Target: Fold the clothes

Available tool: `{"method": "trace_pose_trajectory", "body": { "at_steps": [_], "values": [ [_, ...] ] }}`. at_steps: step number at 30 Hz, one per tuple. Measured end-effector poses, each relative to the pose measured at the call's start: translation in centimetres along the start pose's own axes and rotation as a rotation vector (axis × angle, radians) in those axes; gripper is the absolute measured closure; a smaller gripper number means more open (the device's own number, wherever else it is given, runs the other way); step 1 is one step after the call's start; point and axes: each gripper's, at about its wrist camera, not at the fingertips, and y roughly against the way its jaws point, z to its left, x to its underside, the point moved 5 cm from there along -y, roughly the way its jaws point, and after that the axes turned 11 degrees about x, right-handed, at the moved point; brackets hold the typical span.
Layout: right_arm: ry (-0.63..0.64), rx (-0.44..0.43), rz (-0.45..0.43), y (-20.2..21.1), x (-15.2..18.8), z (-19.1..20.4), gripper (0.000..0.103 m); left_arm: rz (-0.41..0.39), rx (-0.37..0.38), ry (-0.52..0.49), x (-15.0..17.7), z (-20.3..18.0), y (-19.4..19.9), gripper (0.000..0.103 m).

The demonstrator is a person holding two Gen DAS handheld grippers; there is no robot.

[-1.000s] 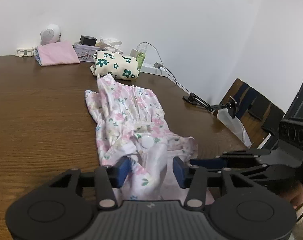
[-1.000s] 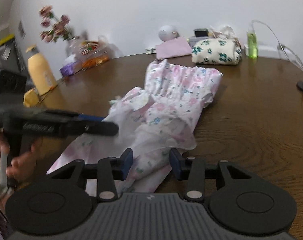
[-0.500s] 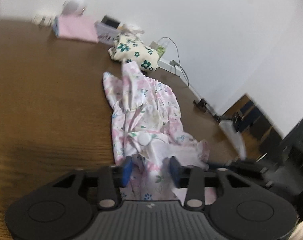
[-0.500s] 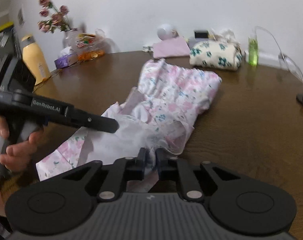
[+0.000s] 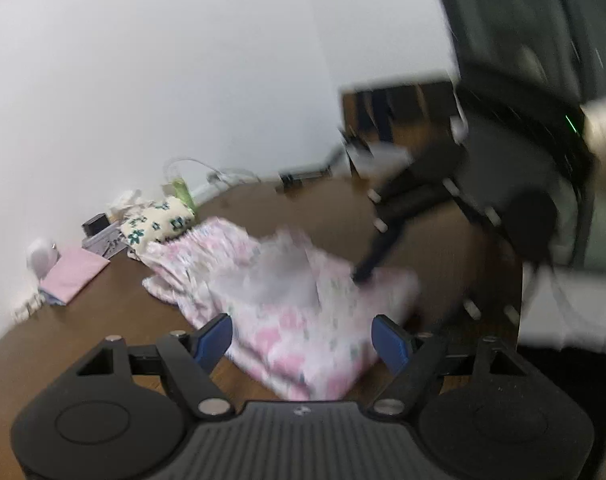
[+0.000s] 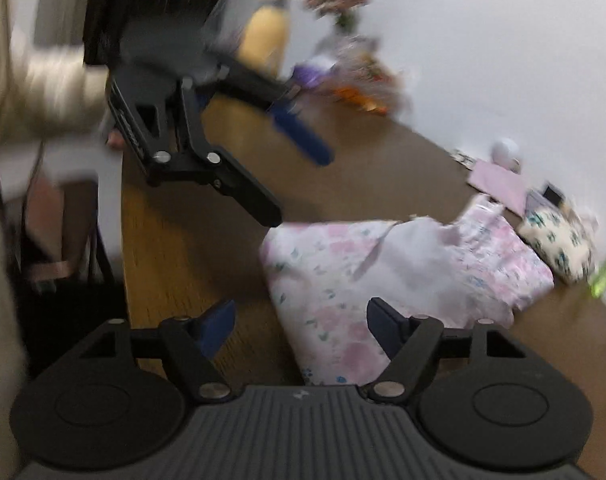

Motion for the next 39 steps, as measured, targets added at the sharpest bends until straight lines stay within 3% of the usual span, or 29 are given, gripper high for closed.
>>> {"method": "trace_pose_trajectory", "body": {
  "at_steps": [3, 5, 6, 7, 8, 9, 13, 18, 19, 21, 22, 24, 25, 26, 28, 33, 36, 39],
  "values": [
    [0.007, -0.015, 0.043, -1.5, 0.3, -0.6, 0.041, 0.019, 0.053, -0.050, 0.4, -0.4, -0.3, 0.027],
    [0.012, -0.024, 0.071, -2.5, 0.5, -0.9, 0.058, 0.004, 0.087, -0.071, 0.5, -0.4, -0.6, 0.027],
    [0.001, -0.035, 0.075, -2.8, 0.6, -1.5, 0.061, 0.007, 0.091, -0.073, 0.5, -0.2, -1.1, 0.027],
    [-0.020, -0.057, 0.074, -2.9, 0.5, -2.2, 0.071, 0.010, 0.095, -0.075, 0.6, 0.0, -1.5, 0.027],
    [-0.043, -0.079, 0.073, -3.0, 0.5, -2.8, 0.089, 0.011, 0.092, -0.100, 0.6, 0.0, -1.8, 0.027],
    [-0.078, -0.111, 0.083, -3.1, 0.4, -3.5, 0.097, 0.012, 0.088, -0.126, 0.5, 0.0, -2.1, 0.027],
    [-0.105, -0.221, 0.124, -2.9, 0.1, -4.7, 0.099, 0.016, 0.069, -0.284, 0.3, -0.7, -3.6, 0.027],
    [-0.160, -0.398, 0.124, -1.4, -0.7, -5.1, 0.100, 0.050, 0.148, -0.330, 0.8, -1.2, -4.5, 0.028],
    [-0.173, -0.429, 0.123, -0.9, -0.7, -5.2, 0.100, 0.046, 0.162, -0.344, 0.9, -1.5, -4.4, 0.032],
    [-0.187, -0.455, 0.122, -0.1, -0.8, -5.3, 0.100, 0.054, 0.171, -0.333, 1.1, -1.7, -4.4, 0.062],
    [-0.186, -0.446, 0.122, 0.1, -0.8, -5.3, 0.100, 0.069, 0.178, -0.294, 1.2, -1.4, -4.6, 0.090],
    [-0.186, -0.429, 0.122, 0.7, -0.8, -5.4, 0.097, 0.065, 0.195, -0.207, 0.9, -0.6, -4.8, 0.094],
    [-0.185, -0.420, 0.123, 1.0, -0.8, -5.4, 0.080, 0.062, 0.203, -0.163, 0.8, -0.2, -4.8, 0.094],
    [-0.183, -0.372, 0.115, 1.5, -0.7, -5.4, 0.039, 0.060, 0.211, -0.120, 0.7, 0.3, -4.9, 0.095],
    [-0.169, -0.314, 0.058, 2.8, -0.1, -5.0, 0.006, 0.032, 0.228, -0.012, 0.5, 0.8, -4.3, 0.095],
    [-0.143, -0.162, -0.057, 4.5, 2.0, -2.9, 0.006, -0.005, 0.329, 0.283, -0.1, 2.1, -3.3, 0.095],
    [-0.027, -0.037, -0.113, 4.3, 2.5, -1.4, 0.006, -0.014, 0.406, 0.394, -0.2, 2.3, -2.4, 0.096],
    [-0.047, -0.063, -0.150, 3.7, 2.5, -0.5, 0.015, -0.029, 0.476, 0.465, 0.3, 1.9, -1.1, 0.096]
  ]
}}
